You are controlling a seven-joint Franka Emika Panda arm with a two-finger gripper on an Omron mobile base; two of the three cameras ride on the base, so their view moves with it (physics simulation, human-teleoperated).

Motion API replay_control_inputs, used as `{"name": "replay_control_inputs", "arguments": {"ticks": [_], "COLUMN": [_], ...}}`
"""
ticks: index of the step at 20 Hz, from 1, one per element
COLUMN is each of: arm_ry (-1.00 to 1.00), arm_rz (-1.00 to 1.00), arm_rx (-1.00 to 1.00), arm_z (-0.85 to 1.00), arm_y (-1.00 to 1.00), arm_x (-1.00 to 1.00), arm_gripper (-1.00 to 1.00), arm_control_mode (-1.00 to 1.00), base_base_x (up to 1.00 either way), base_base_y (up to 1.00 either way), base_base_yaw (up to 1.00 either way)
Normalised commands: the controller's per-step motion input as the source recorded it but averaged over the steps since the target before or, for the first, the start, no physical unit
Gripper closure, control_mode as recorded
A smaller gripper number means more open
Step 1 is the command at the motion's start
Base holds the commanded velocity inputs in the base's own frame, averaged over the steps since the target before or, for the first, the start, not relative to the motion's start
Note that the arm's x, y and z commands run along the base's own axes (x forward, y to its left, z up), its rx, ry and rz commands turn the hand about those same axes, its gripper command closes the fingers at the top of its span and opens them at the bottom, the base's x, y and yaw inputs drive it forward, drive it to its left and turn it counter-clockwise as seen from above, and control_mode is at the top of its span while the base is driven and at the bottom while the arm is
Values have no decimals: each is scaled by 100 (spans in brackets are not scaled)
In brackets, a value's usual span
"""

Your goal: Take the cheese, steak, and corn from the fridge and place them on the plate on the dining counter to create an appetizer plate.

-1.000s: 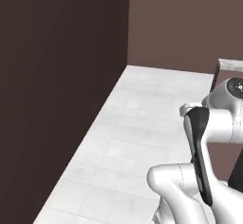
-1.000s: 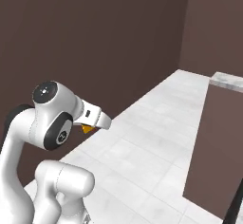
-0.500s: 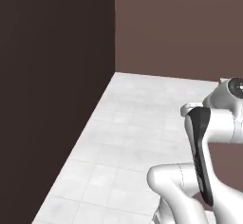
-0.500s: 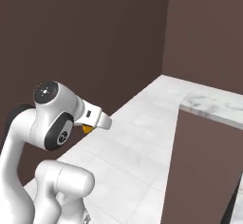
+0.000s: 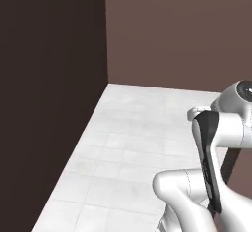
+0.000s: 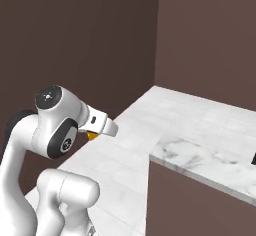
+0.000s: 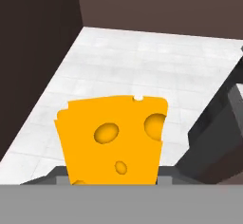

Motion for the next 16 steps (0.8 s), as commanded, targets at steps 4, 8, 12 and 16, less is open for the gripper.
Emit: {"name": "replay_control_inputs", "arguments": {"ticks": [4, 8, 12, 16], "arm_ry": [0, 0, 0, 0], "arm_rz": [0, 0, 0, 0], "arm_rx": [0, 0, 0, 0], "arm_z": [0, 0, 0, 0], "arm_y": [0, 0, 0, 0], "arm_x": [0, 0, 0, 0], "arm_gripper": [100, 100, 100, 100], "arm_control_mode": [100, 100, 100, 100], "base_base_x": [100, 95, 84, 70], "base_base_y": [-11, -7, -1, 0], "base_base_yaw": [-20, -24, -21, -27]}}
